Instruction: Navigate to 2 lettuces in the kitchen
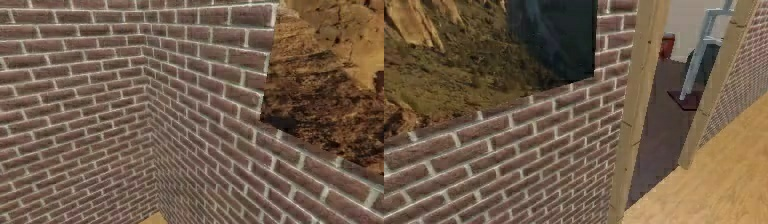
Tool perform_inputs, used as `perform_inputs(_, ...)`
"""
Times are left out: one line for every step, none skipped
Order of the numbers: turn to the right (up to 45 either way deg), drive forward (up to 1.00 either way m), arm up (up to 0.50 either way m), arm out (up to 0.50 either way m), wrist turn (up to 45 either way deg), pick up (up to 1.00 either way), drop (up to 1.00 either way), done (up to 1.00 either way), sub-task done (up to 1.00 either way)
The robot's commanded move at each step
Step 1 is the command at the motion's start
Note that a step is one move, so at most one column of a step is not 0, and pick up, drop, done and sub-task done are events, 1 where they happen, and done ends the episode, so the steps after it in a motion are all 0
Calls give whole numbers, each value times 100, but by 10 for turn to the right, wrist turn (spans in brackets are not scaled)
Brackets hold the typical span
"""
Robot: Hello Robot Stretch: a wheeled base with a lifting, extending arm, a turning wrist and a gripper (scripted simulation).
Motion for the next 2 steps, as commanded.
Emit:
perform_inputs(-390, 0, 0, 0, 0, 0, 0, 0, 0)
perform_inputs(0, 30, 0, 0, 0, 0, 0, 0, 0)
